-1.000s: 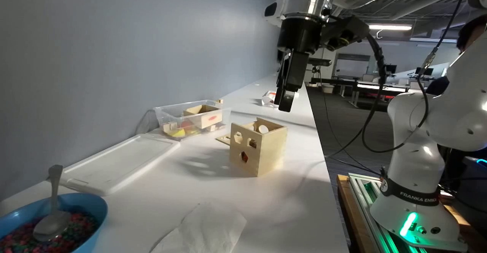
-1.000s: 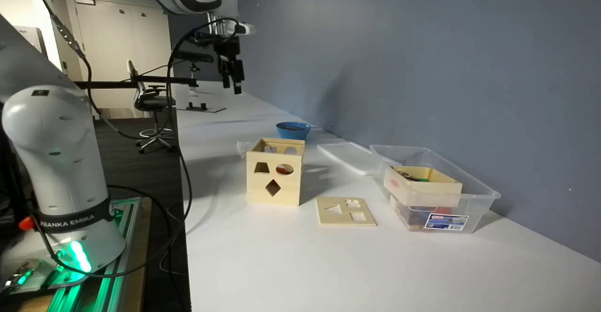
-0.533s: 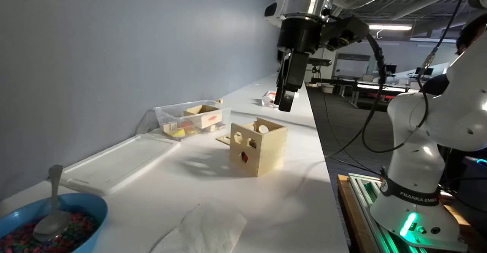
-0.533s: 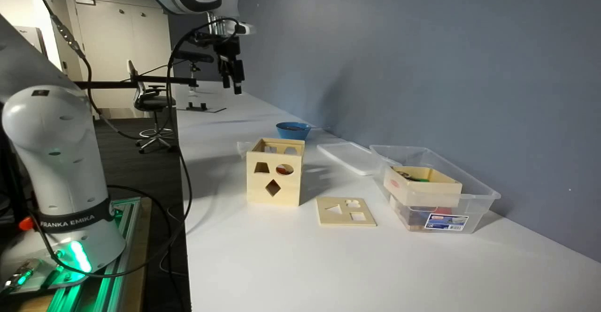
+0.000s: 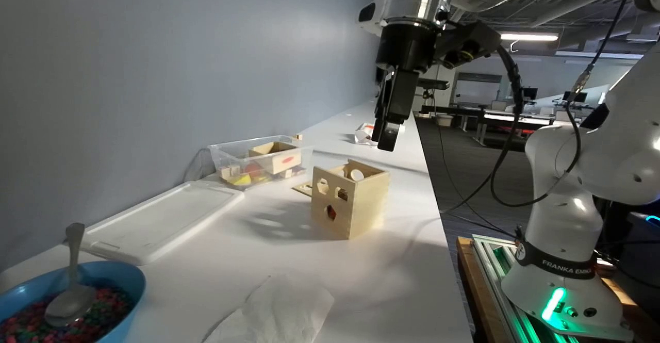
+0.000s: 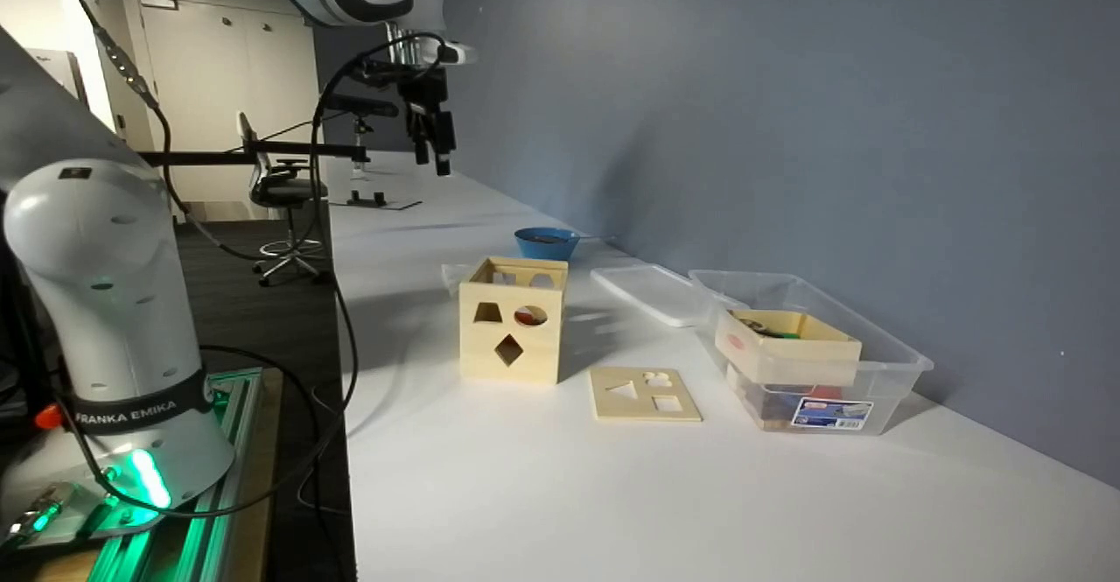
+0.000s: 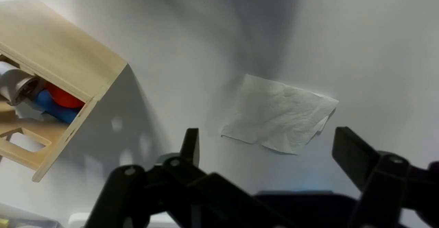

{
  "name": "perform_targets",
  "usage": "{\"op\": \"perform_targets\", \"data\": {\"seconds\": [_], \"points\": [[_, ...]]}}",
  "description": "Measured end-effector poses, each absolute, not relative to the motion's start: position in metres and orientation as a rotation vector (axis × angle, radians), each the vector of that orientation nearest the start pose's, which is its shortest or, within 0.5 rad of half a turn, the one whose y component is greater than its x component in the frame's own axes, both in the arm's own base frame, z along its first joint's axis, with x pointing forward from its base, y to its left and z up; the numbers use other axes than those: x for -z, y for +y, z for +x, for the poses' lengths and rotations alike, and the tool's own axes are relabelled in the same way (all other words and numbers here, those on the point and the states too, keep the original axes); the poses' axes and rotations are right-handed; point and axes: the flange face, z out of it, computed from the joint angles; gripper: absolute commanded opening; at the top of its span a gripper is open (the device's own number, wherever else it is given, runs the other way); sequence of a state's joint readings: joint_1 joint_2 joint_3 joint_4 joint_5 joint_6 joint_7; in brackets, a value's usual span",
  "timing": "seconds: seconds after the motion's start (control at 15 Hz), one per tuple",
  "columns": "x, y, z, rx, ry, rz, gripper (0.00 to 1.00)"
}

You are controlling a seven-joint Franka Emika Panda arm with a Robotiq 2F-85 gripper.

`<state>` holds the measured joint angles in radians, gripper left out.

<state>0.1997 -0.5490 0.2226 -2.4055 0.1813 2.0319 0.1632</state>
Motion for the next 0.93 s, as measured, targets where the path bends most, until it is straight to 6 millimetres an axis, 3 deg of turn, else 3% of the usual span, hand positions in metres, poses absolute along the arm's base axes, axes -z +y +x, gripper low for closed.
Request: {"op": "perform_targets", "data": {"seconds": [0.6, 0.73, 0.93], "points": [[-0.522, 0.18, 0.365, 0.241, -0.245, -3.021, 1.0], [-0.525, 0.161, 0.374, 0.276, -0.28, -3.015, 1.0], [-0.523, 0.105, 0.389, 0.286, -0.447, -2.996, 1.0]]}}
